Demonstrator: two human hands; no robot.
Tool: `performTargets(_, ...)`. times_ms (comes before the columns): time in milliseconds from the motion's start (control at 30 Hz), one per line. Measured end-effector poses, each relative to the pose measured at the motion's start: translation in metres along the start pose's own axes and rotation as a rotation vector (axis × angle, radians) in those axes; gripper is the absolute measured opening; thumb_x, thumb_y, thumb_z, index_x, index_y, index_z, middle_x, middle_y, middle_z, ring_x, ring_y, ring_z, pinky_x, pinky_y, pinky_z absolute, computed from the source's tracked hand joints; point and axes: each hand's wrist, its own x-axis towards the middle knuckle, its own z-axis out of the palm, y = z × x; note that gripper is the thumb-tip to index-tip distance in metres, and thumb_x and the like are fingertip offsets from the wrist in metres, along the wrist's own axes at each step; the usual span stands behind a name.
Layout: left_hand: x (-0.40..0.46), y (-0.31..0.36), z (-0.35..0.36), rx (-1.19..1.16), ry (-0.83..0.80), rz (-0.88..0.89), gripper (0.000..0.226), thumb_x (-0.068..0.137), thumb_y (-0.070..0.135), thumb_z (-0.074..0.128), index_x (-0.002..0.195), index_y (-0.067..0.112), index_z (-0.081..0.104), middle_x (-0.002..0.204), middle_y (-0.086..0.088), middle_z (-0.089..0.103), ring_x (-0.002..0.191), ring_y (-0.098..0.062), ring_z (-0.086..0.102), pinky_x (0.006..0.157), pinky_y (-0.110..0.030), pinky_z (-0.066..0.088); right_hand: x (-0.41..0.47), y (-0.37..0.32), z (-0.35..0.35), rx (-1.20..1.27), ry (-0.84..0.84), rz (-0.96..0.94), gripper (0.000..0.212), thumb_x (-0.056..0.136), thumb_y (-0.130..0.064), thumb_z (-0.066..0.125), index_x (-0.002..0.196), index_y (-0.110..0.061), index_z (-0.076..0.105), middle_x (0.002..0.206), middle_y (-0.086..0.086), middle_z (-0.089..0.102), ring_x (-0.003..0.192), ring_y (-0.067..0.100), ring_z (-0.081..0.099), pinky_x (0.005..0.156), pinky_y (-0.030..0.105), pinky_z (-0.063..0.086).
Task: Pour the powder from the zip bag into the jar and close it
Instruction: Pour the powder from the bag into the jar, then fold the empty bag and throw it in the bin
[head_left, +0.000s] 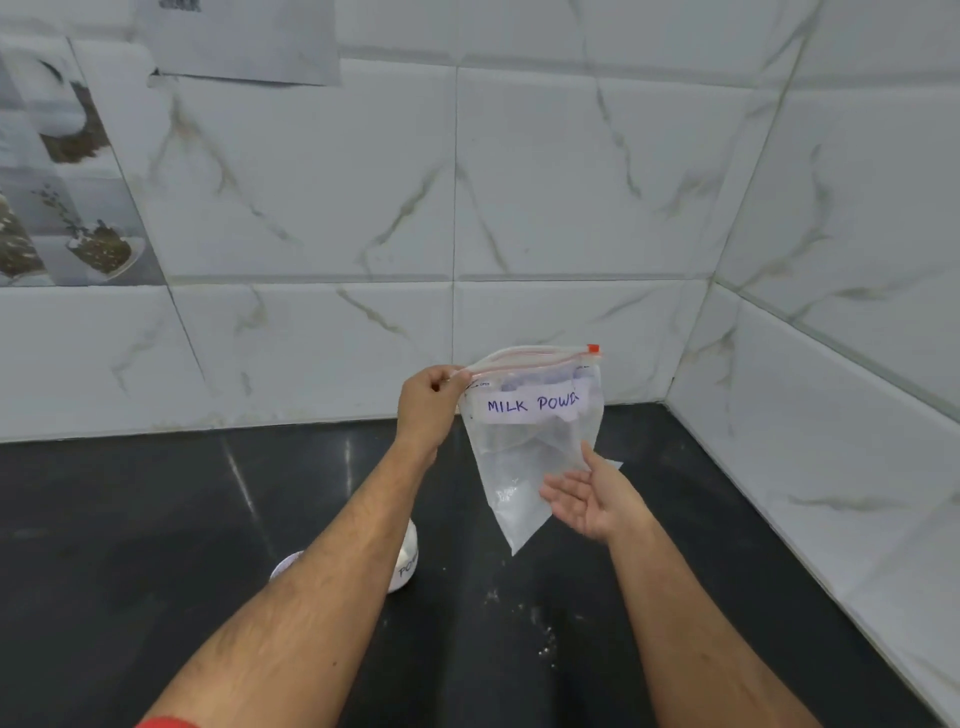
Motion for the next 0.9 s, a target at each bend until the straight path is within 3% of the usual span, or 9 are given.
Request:
performTargets(133, 0.004, 0.010, 0.020, 0.027, -0.060, 0.063, 0.027, 0.097, 0.015, 0.059, 0.070, 0.019, 0.060, 0.080, 0.006, 0.066, 0.068, -0.001, 0.059, 0.062, -0.010, 0.046, 0.002, -0.012, -0.029, -0.482, 0.211, -0.088, 0.068, 0.083, -0.069, 0.064, 0.106, -0.005, 0.064, 0.098, 0.014, 0.073, 0.079, 0.027, 0.075, 0.051, 0.033, 0.059)
performTargets(233, 0.006, 0.012, 0.034, 0.054, -0.094, 0.086, 0.024, 0.101, 0.016, 0.054, 0.077, 0.017, 0.061, 0.077, 0.006, 0.064, 0.065, -0.001, 0.057, 0.059, -0.010, 0.044, 0.007, -0.029, -0.042, -0.624, 0.323, -0.332, 0.054, 0.086, -0.061, 0.066, 0.096, -0.008, 0.062, 0.090, 0.009, 0.069, 0.074, 0.022, 0.069, 0.057, 0.033, 0.055)
performTargets(333, 0.009, 0.014, 0.044, 0.085, -0.110, 0.089, 0.020, 0.102, 0.016, 0.051, 0.086, 0.013, 0.062, 0.077, 0.005, 0.064, 0.066, -0.004, 0.057, 0.058, -0.010, 0.044, 0.008, -0.052, -0.042, -0.552, 0.235, -0.598, 0.040, 0.088, -0.048, 0.070, 0.106, -0.013, 0.062, 0.106, 0.004, 0.069, 0.086, 0.015, 0.064, 0.062, 0.031, 0.049)
performTargets(400, 0.009, 0.017, 0.048, 0.088, -0.113, 0.090, 0.022, 0.102, 0.015, 0.051, 0.083, 0.015, 0.061, 0.076, 0.005, 0.064, 0.063, -0.001, 0.058, 0.057, -0.010, 0.044, 0.007, -0.065, -0.038, -0.447, 0.086, -0.675, 0.033, 0.092, -0.038, 0.070, 0.117, -0.018, 0.063, 0.116, 0.004, 0.072, 0.101, 0.017, 0.068, 0.075, 0.037, 0.056)
performTargets(500, 0.009, 0.019, 0.050, 0.081, -0.109, 0.089, 0.025, 0.102, 0.014, 0.051, 0.079, 0.017, 0.059, 0.076, 0.003, 0.065, 0.060, 0.002, 0.059, 0.056, -0.011, 0.045, 0.010, -0.079, -0.035, -0.372, -0.025, -0.732, 0.019, 0.096, -0.023, 0.067, 0.113, -0.015, 0.070, 0.110, 0.005, 0.077, 0.103, 0.025, 0.073, 0.091, 0.047, 0.059)
performTargets(700, 0.018, 0.014, 0.027, 0.244, -0.076, 0.135, 0.023, 0.099, 0.014, 0.056, 0.078, 0.016, 0.062, 0.077, 0.004, 0.064, 0.069, -0.007, 0.055, 0.064, -0.012, 0.044, 0.012, -0.094, -0.038, -0.387, 0.049, -0.751, 0.011, 0.099, -0.019, 0.062, 0.095, -0.015, 0.072, 0.097, 0.009, 0.079, 0.090, 0.026, 0.075, 0.080, 0.045, 0.061)
performTargets(800, 0.020, 0.005, 0.017, 0.270, -0.081, 0.121, 0.019, 0.099, 0.015, 0.058, 0.081, 0.010, 0.064, 0.079, -0.001, 0.064, 0.073, -0.014, 0.055, 0.074, -0.026, 0.046, 0.012, -0.095, -0.035, -0.403, 0.043, -0.757, 0.011, 0.099, -0.020, 0.062, 0.092, -0.016, 0.070, 0.093, 0.007, 0.080, 0.085, 0.022, 0.077, 0.073, 0.039, 0.060)
performTargets(900, 0.017, -0.002, 0.016, 0.136, -0.082, 0.050, 0.023, 0.099, 0.021, 0.059, 0.084, 0.005, 0.065, 0.079, -0.009, 0.062, 0.074, -0.019, 0.056, 0.078, -0.037, 0.049, 0.012, -0.096, -0.030, -0.340, -0.003, -0.739, 0.010, 0.100, -0.022, 0.061, 0.096, -0.018, 0.070, 0.091, 0.003, 0.080, 0.085, 0.021, 0.077, 0.070, 0.035, 0.060)
